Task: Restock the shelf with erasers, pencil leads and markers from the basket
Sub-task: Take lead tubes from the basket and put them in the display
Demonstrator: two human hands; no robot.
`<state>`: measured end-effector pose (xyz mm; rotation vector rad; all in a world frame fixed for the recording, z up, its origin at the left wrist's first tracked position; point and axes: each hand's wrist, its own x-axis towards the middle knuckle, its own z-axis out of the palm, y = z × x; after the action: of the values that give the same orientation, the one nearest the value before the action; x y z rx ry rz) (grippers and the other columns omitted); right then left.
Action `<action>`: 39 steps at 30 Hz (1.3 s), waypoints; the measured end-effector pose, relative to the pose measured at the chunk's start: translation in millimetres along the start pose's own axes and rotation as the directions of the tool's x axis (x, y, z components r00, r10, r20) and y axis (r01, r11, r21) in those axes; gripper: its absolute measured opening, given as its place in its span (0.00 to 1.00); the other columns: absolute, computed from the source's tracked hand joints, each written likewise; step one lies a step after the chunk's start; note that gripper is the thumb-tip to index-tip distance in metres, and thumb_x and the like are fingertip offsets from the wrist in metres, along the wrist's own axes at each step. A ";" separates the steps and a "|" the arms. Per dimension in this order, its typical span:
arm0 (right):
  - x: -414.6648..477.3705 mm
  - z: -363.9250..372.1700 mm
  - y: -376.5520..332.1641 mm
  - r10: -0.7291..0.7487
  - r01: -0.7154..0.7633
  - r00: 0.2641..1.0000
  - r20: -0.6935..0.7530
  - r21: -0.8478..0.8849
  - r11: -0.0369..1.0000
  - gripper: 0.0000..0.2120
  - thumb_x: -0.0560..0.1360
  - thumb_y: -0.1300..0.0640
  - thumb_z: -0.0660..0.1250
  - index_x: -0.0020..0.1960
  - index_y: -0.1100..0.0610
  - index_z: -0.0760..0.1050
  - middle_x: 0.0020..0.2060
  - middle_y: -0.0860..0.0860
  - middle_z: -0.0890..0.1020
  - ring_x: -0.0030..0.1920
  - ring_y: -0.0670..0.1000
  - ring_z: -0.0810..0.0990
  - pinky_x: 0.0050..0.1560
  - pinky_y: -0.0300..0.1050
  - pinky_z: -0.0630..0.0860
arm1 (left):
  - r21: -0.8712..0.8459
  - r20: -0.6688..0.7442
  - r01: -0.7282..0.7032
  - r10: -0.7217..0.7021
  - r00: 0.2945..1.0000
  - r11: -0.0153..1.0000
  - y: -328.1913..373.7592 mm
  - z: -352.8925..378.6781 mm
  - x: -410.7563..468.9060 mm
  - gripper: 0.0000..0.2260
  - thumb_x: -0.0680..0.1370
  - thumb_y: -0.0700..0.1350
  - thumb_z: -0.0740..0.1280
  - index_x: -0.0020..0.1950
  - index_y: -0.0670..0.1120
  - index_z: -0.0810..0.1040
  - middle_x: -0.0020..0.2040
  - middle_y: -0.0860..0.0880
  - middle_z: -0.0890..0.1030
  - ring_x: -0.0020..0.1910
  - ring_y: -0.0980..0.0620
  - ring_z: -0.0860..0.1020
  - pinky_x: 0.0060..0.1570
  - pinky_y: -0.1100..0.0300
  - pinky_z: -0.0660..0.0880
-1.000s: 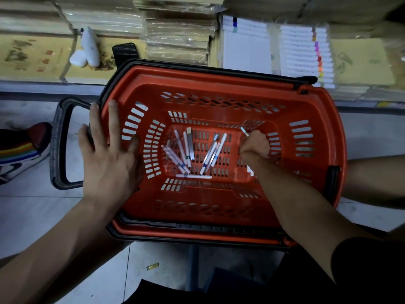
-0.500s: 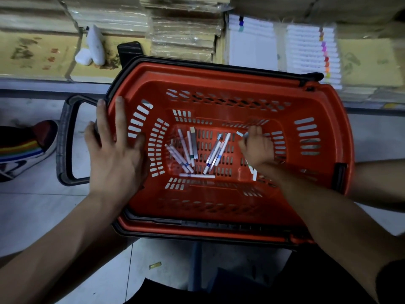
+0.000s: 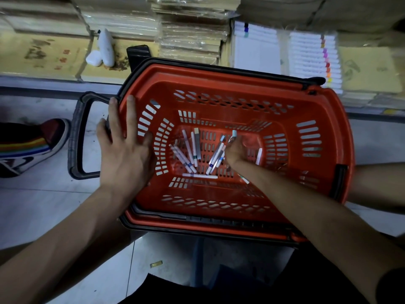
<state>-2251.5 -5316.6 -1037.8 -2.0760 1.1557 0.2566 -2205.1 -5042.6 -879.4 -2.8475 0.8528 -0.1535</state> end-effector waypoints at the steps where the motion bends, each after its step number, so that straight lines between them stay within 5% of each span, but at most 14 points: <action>1: 5.0 8.9 1.1 0.063 -0.064 0.998 0.016 0.059 0.996 0.23 0.84 0.60 0.56 0.77 0.62 0.59 0.54 0.62 0.80 0.44 0.57 0.79 0.36 0.44 0.70 | 0.003 0.001 0.001 -0.001 1.000 1.000 0.0 0.1 -0.2 0.21 0.74 0.50 0.73 0.64 0.41 0.79 0.83 0.33 0.44 0.79 0.24 0.44 0.70 0.28 0.55; 5: 17.9 33.2 8.9 0.196 -0.199 0.980 0.030 0.190 0.961 0.16 0.78 0.59 0.65 0.64 0.63 0.77 0.58 0.61 0.84 0.55 0.61 0.84 0.56 0.54 0.81 | 0.035 0.003 -0.002 0.002 1.000 0.999 0.7 0.9 -1.1 0.22 0.75 0.50 0.71 0.67 0.43 0.79 0.83 0.33 0.43 0.79 0.24 0.44 0.70 0.28 0.57; 11: 3.3 42.0 6.5 0.253 -0.249 0.965 -0.064 0.066 0.966 0.14 0.73 0.54 0.75 0.55 0.60 0.83 0.51 0.58 0.86 0.52 0.59 0.86 0.49 0.49 0.82 | 0.048 0.020 0.001 -0.002 1.000 0.999 0.6 1.2 -2.3 0.20 0.76 0.50 0.70 0.66 0.43 0.79 0.82 0.33 0.40 0.79 0.24 0.43 0.70 0.28 0.57; 18: -0.4 48.4 11.4 0.307 -0.300 0.949 -0.068 0.091 0.950 0.13 0.76 0.55 0.72 0.58 0.60 0.82 0.52 0.57 0.86 0.53 0.58 0.86 0.50 0.49 0.82 | 0.041 0.018 0.004 -0.004 1.000 0.999 0.6 1.6 -1.8 0.19 0.76 0.51 0.71 0.64 0.43 0.79 0.83 0.34 0.40 0.79 0.25 0.43 0.70 0.28 0.57; 22: -1.2 38.8 14.3 0.312 -0.299 0.950 0.002 0.288 0.910 0.14 0.76 0.47 0.71 0.47 0.59 0.81 0.43 0.56 0.85 0.45 0.56 0.85 0.42 0.48 0.79 | 0.045 0.011 0.001 -0.002 1.000 0.999 0.3 2.2 -1.9 0.20 0.77 0.50 0.70 0.66 0.44 0.79 0.83 0.33 0.41 0.79 0.25 0.43 0.70 0.28 0.57; 25: 2.9 27.5 18.6 0.295 -0.280 0.955 0.036 0.440 0.853 0.15 0.79 0.46 0.69 0.46 0.58 0.77 0.41 0.55 0.80 0.43 0.55 0.80 0.43 0.44 0.70 | 0.050 0.009 -0.001 0.000 1.000 0.999 1.1 2.5 -1.3 0.19 0.77 0.51 0.70 0.65 0.44 0.79 0.83 0.33 0.41 0.79 0.25 0.43 0.70 0.28 0.58; 29: 2.1 19.9 21.0 0.295 -0.294 0.953 0.076 0.481 0.826 0.21 0.78 0.42 0.68 0.49 0.62 0.79 0.36 0.55 0.82 0.37 0.57 0.82 0.36 0.42 0.72 | 0.044 0.015 0.002 -0.002 1.000 0.999 1.6 2.2 -0.2 0.21 0.77 0.52 0.71 0.67 0.44 0.78 0.83 0.33 0.41 0.79 0.25 0.43 0.71 0.28 0.58; 32: 0.1 22.8 22.2 0.295 -0.338 0.940 0.169 0.560 0.756 0.18 0.81 0.45 0.63 0.43 0.60 0.77 0.25 0.52 0.81 0.28 0.54 0.85 0.20 0.35 0.64 | 0.037 0.005 0.001 -0.001 1.000 0.999 0.8 1.7 -0.7 0.20 0.77 0.51 0.70 0.66 0.43 0.78 0.83 0.34 0.42 0.80 0.25 0.44 0.70 0.28 0.58; 39: 2.8 29.2 10.4 0.250 -0.361 0.933 0.261 0.649 0.670 0.14 0.83 0.54 0.63 0.40 0.57 0.74 0.22 0.48 0.76 0.19 0.45 0.73 0.19 0.32 0.60 | 0.034 0.012 0.007 -0.007 1.000 0.999 1.9 2.0 -2.7 0.18 0.77 0.50 0.69 0.64 0.43 0.79 0.83 0.34 0.41 0.79 0.25 0.43 0.71 0.28 0.56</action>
<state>-2253.3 -5301.9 -1065.2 -1.1750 1.2593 0.1065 -2208.0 -5042.3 -881.9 -2.8175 0.8301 -0.1497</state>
